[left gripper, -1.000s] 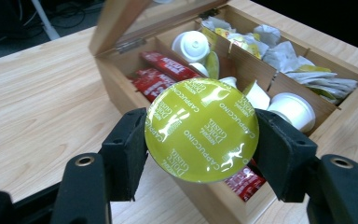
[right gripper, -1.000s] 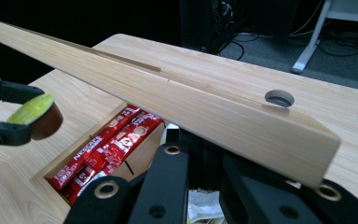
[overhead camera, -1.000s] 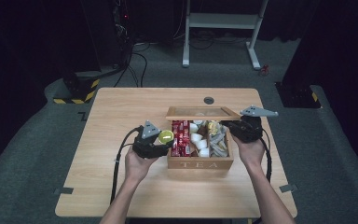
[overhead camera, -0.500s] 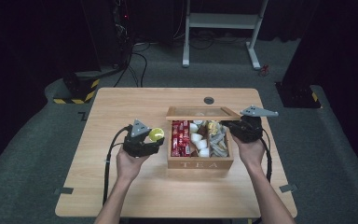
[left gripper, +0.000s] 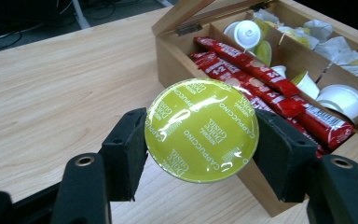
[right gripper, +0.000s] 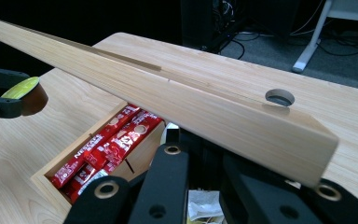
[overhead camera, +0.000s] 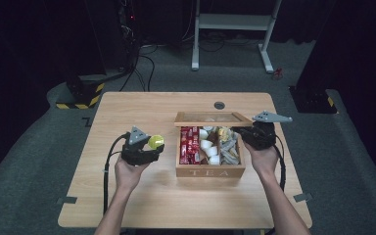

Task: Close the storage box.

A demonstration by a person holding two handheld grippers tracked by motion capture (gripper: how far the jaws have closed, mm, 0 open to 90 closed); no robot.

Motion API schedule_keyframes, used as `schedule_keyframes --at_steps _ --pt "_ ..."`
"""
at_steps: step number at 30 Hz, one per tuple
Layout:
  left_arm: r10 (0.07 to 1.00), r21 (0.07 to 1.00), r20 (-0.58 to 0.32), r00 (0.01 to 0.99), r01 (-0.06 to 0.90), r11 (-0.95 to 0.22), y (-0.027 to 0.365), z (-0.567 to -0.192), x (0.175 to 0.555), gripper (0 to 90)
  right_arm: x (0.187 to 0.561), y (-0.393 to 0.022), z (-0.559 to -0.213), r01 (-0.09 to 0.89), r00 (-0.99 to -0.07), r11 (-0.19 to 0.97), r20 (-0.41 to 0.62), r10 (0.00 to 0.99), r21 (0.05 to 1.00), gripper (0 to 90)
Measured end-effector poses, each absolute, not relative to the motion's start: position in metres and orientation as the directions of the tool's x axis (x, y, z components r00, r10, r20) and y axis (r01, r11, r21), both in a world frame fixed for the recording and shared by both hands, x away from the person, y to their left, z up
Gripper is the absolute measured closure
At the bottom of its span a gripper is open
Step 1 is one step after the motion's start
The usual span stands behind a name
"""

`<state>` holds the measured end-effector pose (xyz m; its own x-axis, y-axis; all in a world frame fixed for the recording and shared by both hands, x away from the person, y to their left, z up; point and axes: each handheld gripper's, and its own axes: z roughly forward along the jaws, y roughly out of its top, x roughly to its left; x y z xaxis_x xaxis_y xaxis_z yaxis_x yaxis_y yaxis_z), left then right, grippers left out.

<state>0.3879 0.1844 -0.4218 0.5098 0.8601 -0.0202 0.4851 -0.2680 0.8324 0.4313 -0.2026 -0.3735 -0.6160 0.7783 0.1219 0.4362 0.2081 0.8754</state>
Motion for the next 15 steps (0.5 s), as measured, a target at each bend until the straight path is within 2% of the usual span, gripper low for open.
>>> schedule_keyframes --at_steps 15 --pt "0.884 0.819 -0.013 0.468 0.513 -0.259 0.199 -0.434 0.389 38.6 0.431 -0.203 -0.374 0.437 -0.617 0.206 0.125 0.777 0.875 90.0"
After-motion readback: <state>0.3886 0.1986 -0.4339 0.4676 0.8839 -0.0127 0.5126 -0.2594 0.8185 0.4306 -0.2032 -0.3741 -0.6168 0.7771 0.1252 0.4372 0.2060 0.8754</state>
